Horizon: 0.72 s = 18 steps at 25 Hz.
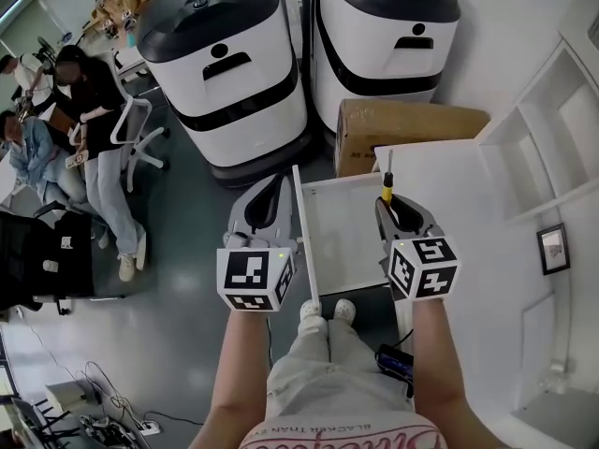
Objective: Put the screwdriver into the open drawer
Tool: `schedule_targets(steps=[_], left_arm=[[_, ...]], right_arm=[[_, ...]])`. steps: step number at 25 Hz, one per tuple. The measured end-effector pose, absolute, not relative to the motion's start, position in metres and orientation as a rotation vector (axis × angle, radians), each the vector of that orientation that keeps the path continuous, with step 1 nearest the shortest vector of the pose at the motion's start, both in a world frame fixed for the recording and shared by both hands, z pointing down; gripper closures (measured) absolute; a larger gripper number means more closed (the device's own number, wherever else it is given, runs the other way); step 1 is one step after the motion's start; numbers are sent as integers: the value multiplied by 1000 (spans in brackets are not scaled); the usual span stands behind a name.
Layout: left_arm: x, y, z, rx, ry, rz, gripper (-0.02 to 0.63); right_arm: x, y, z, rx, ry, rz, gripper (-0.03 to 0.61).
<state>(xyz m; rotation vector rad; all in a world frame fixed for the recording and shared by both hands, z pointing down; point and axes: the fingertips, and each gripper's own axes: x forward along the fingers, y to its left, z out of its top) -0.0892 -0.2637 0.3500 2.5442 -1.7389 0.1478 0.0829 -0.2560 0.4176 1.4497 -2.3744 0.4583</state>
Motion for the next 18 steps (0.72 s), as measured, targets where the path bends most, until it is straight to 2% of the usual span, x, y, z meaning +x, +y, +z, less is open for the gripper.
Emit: schedule_targets(steps=[18], left_arm=[[-81,-284,416,2505,-1577,255,604]], right_arm=[[74,-249,533,1375,-2192,750,502]])
